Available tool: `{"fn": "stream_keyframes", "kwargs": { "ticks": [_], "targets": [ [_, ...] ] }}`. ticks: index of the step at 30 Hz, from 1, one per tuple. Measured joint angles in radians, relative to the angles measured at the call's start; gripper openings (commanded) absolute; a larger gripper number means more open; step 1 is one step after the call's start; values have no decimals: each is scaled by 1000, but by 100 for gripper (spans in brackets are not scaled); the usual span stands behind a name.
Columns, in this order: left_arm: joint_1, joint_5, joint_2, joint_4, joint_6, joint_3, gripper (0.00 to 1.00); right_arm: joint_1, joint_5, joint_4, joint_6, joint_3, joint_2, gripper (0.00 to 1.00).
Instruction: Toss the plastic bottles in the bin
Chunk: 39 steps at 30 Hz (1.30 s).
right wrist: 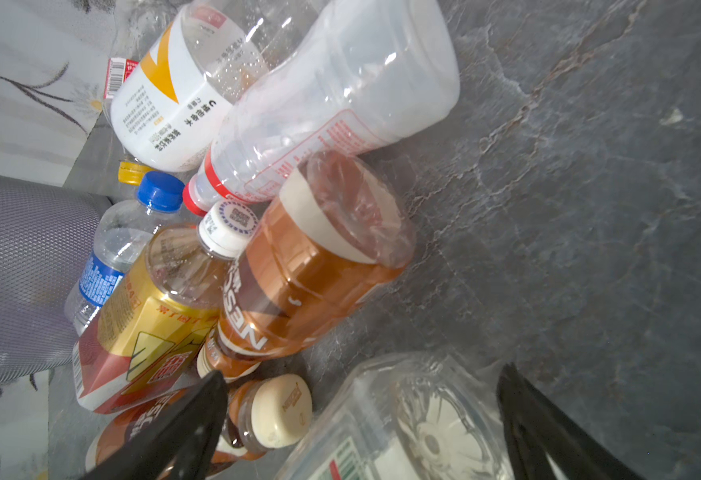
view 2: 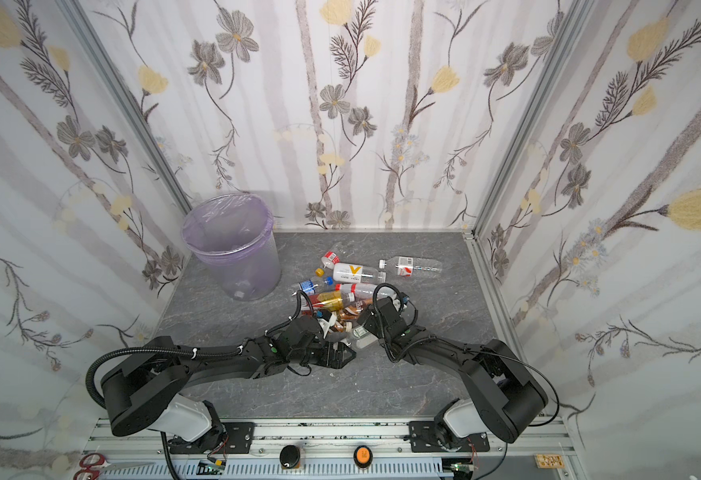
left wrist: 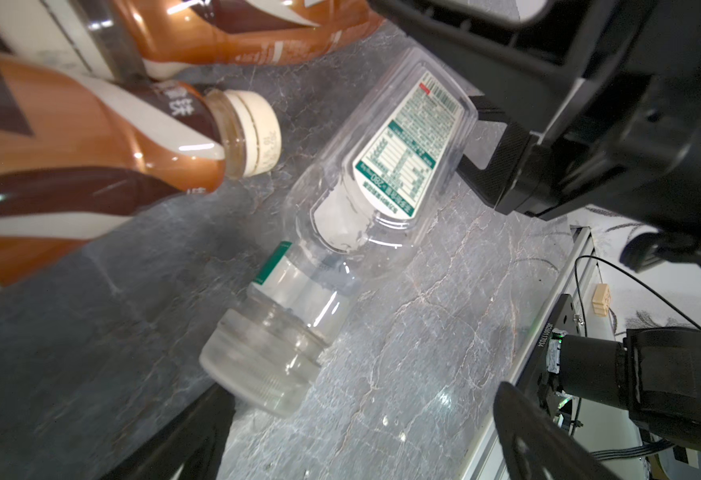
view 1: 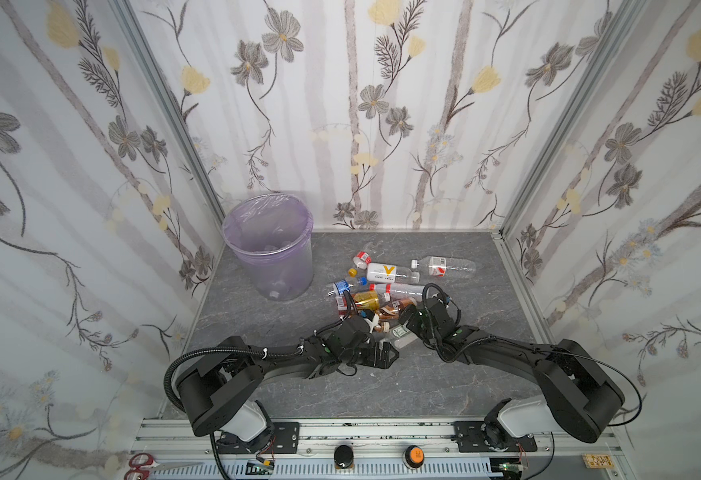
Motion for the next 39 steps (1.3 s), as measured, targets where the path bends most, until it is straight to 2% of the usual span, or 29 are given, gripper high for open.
{"fn": "stream_keyframes", "kwargs": {
  "ticks": [19,31,39],
  "targets": [
    [-55,-6,246,2,3,250,100,-189,18,-32,-123,0,-61,100],
    [-63,1,269,48,26,291,100,-358,29,-121,-228,-43,-183,100],
    [-67,-4,234,48,42,273,100,-368,-6,-148,-230,-127,-317,100]
  ]
}}
